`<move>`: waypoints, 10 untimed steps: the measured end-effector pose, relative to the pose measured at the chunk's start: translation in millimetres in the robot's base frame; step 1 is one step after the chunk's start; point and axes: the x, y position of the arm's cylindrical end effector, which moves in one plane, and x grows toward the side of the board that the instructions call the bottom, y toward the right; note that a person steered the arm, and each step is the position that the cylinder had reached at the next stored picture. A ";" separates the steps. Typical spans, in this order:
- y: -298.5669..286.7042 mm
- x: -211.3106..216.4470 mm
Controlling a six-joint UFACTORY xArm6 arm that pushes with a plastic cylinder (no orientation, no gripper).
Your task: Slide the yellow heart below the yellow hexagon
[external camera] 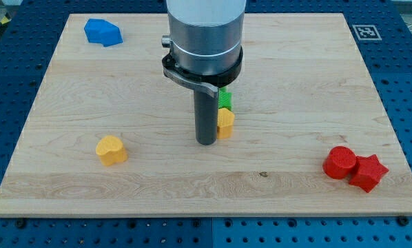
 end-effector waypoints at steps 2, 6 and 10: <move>-82.9 5.0; -200.4 25.9; -84.4 62.9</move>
